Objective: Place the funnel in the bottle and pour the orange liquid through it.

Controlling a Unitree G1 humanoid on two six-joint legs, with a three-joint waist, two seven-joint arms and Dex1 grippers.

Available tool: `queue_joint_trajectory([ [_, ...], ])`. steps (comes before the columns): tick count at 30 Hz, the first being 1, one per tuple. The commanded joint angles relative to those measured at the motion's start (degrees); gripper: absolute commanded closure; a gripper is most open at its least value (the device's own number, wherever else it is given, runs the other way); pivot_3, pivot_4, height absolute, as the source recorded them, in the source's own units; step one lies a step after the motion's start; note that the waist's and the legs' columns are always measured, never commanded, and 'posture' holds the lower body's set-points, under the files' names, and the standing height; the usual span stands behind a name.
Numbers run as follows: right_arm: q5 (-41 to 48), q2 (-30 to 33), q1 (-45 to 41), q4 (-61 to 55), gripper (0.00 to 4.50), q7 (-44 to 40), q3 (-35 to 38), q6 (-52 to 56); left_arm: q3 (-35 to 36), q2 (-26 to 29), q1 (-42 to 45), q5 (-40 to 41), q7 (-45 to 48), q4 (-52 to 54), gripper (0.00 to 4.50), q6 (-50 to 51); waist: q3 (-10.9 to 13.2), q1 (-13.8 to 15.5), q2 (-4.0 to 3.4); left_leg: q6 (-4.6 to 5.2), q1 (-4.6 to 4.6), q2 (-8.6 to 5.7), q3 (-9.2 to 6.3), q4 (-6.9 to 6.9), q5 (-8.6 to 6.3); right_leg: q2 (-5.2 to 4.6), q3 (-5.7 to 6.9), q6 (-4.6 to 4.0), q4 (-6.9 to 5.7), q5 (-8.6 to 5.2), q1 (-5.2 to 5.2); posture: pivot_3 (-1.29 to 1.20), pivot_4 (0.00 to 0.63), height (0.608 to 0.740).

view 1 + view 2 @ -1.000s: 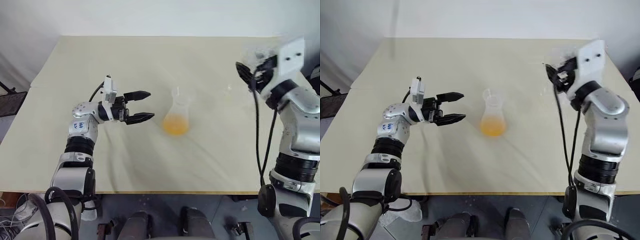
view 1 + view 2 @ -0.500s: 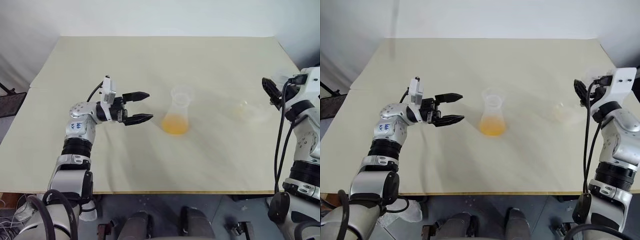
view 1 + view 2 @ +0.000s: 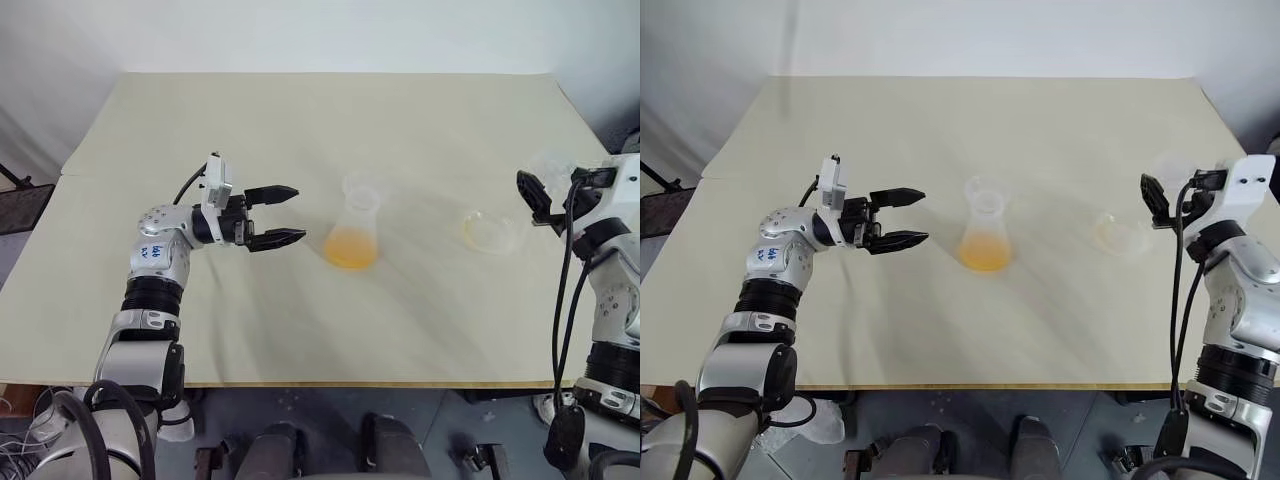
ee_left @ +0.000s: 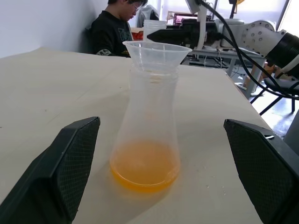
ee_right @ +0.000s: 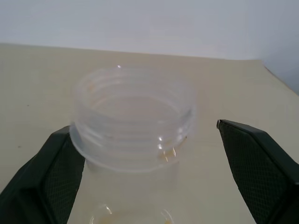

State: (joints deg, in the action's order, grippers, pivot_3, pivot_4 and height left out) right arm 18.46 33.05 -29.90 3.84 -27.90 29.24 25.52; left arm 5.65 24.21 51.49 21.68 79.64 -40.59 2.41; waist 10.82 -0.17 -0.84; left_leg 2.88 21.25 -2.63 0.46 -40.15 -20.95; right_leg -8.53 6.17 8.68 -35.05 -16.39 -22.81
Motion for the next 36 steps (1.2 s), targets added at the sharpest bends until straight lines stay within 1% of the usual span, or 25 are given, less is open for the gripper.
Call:
queue_joint_trajectory([
  [1, 3.1, 2.7, -0.5, -5.4, 0.02, -0.9, 0.0, 1.8, 0.1, 0.0, 0.0, 0.3, -0.2, 1.9, 0.0, -0.3, 0.0, 0.0, 0.0, 0.0, 0.0, 0.0, 0.0, 0.0, 0.0, 0.0, 0.0, 0.0, 0.01, 0.0, 0.0, 0.0, 0.15, 0.74],
  [6, 6.8, 6.1, 1.2, -11.3, 0.02, -5.1, -1.8, 5.2, 0.3, 0.5, -0.8, -0.2, -1.6, 2.0, 0.0, -0.7, 0.0, 0.1, 0.0, 0.0, 0.0, 0.01, 0.0, 0.0, 0.0, 0.0, 0.0, 0.0, 0.02, 0.0, 0.0, 0.0, 0.15, 0.74],
  [10, 7.7, 9.1, 0.7, -12.0, 0.02, -6.7, -1.7, 5.2, 0.5, 0.8, -1.5, -1.0, -3.3, 1.9, 0.0, -2.5, 0.0, 0.2, 0.01, 0.0, 0.01, -0.01, 0.02, -0.02, 0.0, -0.01, 0.0, 0.0, 0.03, 0.0, 0.01, 0.0, 0.15, 0.74],
  [12, 9.2, 10.5, 1.0, -13.1, 0.02, -8.9, -1.5, 5.6, 0.5, 1.0, -1.8, -1.4, -4.7, 2.1, 0.0, -2.7, 0.0, 0.2, 0.01, 0.01, 0.01, -0.01, 0.02, -0.03, 0.0, -0.02, 0.0, 0.01, 0.03, 0.0, 0.01, 0.0, 0.15, 0.74],
  [14, 12.7, 12.4, 2.9, -16.5, 0.02, -12.9, -1.0, 7.2, 0.7, 1.4, -2.5, -1.7, -6.7, 3.4, 0.0, -1.8, 0.0, 0.2, 0.01, 0.01, 0.01, 0.0, 0.03, -0.02, 0.0, -0.01, 0.0, 0.01, 0.05, 0.0, 0.01, 0.0, 0.15, 0.74],
  [15, 15.3, 13.7, 5.1, -19.2, 0.02, -15.8, -0.6, 8.5, 0.9, 1.8, -3.1, -1.6, -7.4, 4.5, 0.0, -1.1, 0.0, 0.3, 0.02, 0.0, 0.01, 0.01, 0.02, 0.0, 0.0, 0.0, 0.01, 0.0, 0.05, 0.0, 0.01, 0.0, 0.15, 0.74],
  [17, 19.8, 16.1, 10.8, -24.5, 0.02, -21.5, 0.5, 10.8, 1.6, 2.4, -4.8, -0.8, -6.8, 6.4, 0.0, -2.8, 0.0, 0.4, 0.06, 0.0, 0.02, 0.03, -0.03, 0.02, 0.0, 0.01, 0.05, 0.0, 0.06, 0.0, 0.01, 0.0, 0.15, 0.74],
  [18, 21.5, 17.7, 14.6, -26.8, 0.02, -24.3, 1.2, 12.1, 1.7, 3.1, -5.9, -0.3, -5.5, 7.1, 0.0, -2.6, 0.0, 0.5, 0.07, 0.0, 0.03, 0.03, -0.05, 0.02, 0.0, 0.0, 0.07, 0.01, 0.06, 0.0, 0.02, 0.0, 0.15, 0.74],
  [20, 22.2, 19.3, 22.0, -29.7, 0.02, -28.5, 3.0, 11.8, 1.8, 4.4, -7.9, 0.0, -4.5, 8.1, 0.0, -1.7, 0.0, 0.8, 0.1, 0.01, 0.02, 0.0, -0.03, 0.0, -0.01, -0.01, 0.07, 0.01, 0.1, 0.01, 0.07, 0.0, 0.15, 0.74],
  [21, 22.9, 19.3, 25.0, -30.7, 0.02, -29.7, 4.3, 11.7, 2.0, 5.1, -8.7, 0.3, -4.6, 8.6, 0.0, -0.5, 0.0, 1.0, 0.1, 0.03, 0.02, 0.0, -0.01, 0.0, -0.02, -0.02, 0.06, 0.02, 0.15, 0.01, 0.11, 0.0, 0.15, 0.74],
  [25, 23.7, 18.0, 31.8, -32.0, 0.02, -32.2, 6.8, 8.7, 2.7, 6.5, -10.8, 1.3, -4.1, 10.1, 0.0, 1.1, 0.1, 1.6, 0.12, 0.05, -0.06, 0.01, 0.06, -0.12, -0.01, -0.02, 0.01, 0.05, 0.26, 0.03, 0.24, 0.0, 0.15, 0.74],
  [27, 21.6, 16.7, 37.3, -31.8, 0.02, -34.5, 6.5, 5.7, 3.2, 8.4, -13.1, 1.9, -1.8, 10.6, 0.0, 1.5, 0.0, 1.8, 0.14, 0.05, -0.09, 0.03, 0.03, -0.16, -0.01, -0.02, 0.02, 0.05, 0.27, 0.03, 0.3, 0.0, 0.15, 0.74],
  [29, 20.1, 14.6, 40.7, -30.0, 0.02, -35.8, 5.6, 2.0, 3.6, 10.2, -15.0, 2.5, 0.6, 10.8, 0.0, 1.6, 0.0, 1.7, 0.23, 0.03, -0.11, 0.04, -0.04, -0.14, -0.02, 0.0, 0.05, 0.05, 0.25, 0.03, 0.31, 0.0, 0.15, 0.74],
  [33, 18.0, 13.3, 40.9, -26.5, 0.02, -35.6, 3.3, -1.7, 4.0, 10.5, -14.7, 3.0, 1.0, 10.4, 0.0, 0.9, 0.0, 1.6, 0.23, 0.05, -0.12, -0.04, 0.07, -0.13, -0.02, -0.04, -0.03, 0.06, 0.28, 0.03, 0.29, 0.0, 0.15, 0.74],
  [36, 18.3, 12.7, 40.5, -26.2, 0.02, -35.0, 1.9, -2.5, 4.5, 10.9, -15.6, 4.6, 1.5, 12.3, 0.0, 2.9, 0.0, 1.7, 0.23, 0.05, -0.14, 0.0, 0.0, -0.16, -0.01, -0.03, 0.0, 0.06, 0.28, 0.03, 0.32, 0.0, 0.15, 0.74],
])
